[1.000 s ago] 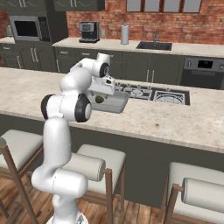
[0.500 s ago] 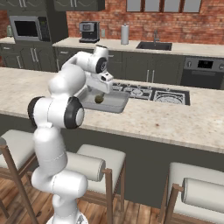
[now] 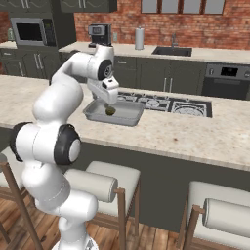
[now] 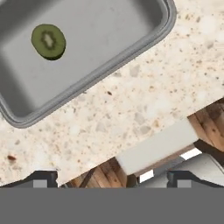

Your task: Pick up both kiwis from the fridge and place them inside the tupperware on the counter.

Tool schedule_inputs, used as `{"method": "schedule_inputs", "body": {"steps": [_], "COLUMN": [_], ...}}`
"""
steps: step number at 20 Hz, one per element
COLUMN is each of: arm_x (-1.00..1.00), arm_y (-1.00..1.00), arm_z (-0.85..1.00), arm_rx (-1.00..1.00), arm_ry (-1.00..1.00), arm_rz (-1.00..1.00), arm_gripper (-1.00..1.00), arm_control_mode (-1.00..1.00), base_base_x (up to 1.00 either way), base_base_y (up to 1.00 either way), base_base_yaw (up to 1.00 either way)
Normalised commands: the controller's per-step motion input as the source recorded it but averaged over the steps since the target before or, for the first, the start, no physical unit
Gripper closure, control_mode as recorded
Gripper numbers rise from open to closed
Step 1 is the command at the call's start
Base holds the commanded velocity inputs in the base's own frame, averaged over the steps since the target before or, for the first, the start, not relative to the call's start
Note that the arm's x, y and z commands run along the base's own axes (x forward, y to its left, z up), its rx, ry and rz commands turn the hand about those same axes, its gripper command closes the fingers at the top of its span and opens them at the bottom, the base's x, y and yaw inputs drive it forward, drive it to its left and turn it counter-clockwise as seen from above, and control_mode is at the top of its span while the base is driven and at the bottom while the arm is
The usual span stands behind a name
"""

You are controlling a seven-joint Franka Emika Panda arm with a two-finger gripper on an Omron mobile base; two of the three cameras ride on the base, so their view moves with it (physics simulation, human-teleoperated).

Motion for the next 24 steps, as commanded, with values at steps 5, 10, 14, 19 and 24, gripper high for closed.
{"method": "schedule_inputs", "body": {"steps": [5,10,14,19,24], "arm_x": [-0.77,-0.84,-0.99,-1.0,-1.0], "arm_y": [0.0,0.0,0.0,0.0,0.0], "arm_z": [0.47,0.35,0.24,0.17,0.12], "arm_rx": [-0.02,-0.06,-0.09,-0.11,-0.01], "arm_ry": [0.02,0.02,0.0,-0.09,-0.37], "arm_rz": [-0.12,-0.01,0.0,0.0,0.0], "arm_gripper": [-1.0,-1.0,-1.0,-1.0,-1.0], "arm_control_mode": [-1.0,-1.0,-1.0,-1.0,-1.0], "base_base_x": [0.0,0.0,0.0,0.0,0.0], "base_base_y": [0.0,0.0,0.0,0.0,0.0], "base_base_yaw": [0.0,0.0,0.0,0.0,0.0]}}
